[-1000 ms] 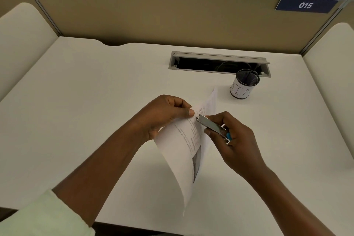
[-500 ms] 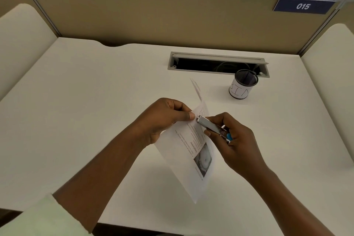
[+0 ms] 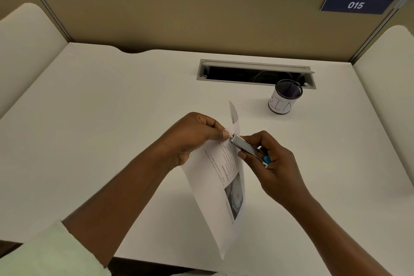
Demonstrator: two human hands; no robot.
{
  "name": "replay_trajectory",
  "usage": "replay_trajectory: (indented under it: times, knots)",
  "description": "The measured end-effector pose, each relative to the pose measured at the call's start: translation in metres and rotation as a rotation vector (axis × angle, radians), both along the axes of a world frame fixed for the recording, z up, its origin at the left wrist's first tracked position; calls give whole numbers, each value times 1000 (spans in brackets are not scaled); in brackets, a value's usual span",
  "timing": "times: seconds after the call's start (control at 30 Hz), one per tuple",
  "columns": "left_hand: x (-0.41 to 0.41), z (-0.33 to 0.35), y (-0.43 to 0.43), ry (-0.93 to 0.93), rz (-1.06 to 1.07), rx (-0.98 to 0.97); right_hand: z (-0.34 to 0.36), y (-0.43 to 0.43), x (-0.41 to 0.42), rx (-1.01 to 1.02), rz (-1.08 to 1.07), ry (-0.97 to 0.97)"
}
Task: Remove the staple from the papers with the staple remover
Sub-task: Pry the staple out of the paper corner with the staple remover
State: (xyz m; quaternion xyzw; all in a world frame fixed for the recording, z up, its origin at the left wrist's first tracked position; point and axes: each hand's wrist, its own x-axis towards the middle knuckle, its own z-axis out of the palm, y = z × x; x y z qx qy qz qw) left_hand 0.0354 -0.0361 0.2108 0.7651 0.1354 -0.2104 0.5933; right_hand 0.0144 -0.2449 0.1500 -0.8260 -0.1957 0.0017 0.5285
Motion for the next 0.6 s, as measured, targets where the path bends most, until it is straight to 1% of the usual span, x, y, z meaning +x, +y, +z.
replay_trajectory:
  times: [0.1,0.37,0.43,0.6]
  knots:
    - [0,0,0,1,-10,-2,1,0,0,-21,14,-21]
    - [1,0,-1,17,-5,11,7,-4,7,-180,25,-224]
    - [2,1,-1,33,-7,12,8,-5,9,-222,41,-307]
    - [6,-2,2,97,-14,-22,8,-9,17,-432,53,-592]
